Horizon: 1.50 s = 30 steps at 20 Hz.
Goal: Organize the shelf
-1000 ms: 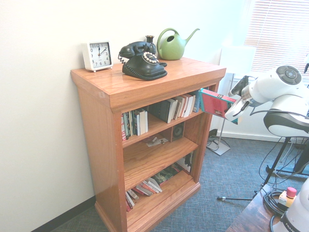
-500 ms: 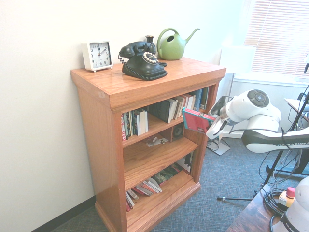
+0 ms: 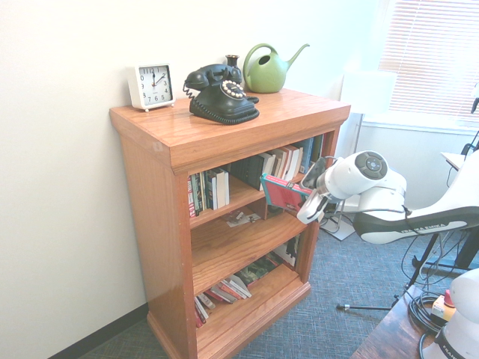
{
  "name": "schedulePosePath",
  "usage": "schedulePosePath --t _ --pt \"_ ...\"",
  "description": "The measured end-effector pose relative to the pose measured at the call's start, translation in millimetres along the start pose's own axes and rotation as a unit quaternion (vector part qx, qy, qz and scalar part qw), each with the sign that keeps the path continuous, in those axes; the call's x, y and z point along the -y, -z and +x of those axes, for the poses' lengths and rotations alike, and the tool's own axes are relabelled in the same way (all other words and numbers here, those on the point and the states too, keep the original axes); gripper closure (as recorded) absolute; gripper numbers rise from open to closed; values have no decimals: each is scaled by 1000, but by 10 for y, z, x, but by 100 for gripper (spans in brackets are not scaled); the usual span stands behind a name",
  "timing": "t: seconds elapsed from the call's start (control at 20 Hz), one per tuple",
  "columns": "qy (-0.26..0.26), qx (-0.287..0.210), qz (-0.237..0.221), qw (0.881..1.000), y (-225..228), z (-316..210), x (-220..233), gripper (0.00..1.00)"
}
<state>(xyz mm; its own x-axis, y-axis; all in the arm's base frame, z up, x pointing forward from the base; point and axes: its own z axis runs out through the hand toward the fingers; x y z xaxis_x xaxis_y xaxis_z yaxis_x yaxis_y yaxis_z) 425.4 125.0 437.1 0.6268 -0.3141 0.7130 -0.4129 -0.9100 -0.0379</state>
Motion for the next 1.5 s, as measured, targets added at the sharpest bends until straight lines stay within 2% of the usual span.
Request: schedulePosePath --t 0.4,0.8,1.15,1.5 --pt "-13 -5 26 1000 -314 108 380 100" --pt "-56 -7 54 997 -526 354 428 100" --pt "-82 9 99 992 -585 487 642 100" --pt "-96 26 113 989 -702 456 748 100"
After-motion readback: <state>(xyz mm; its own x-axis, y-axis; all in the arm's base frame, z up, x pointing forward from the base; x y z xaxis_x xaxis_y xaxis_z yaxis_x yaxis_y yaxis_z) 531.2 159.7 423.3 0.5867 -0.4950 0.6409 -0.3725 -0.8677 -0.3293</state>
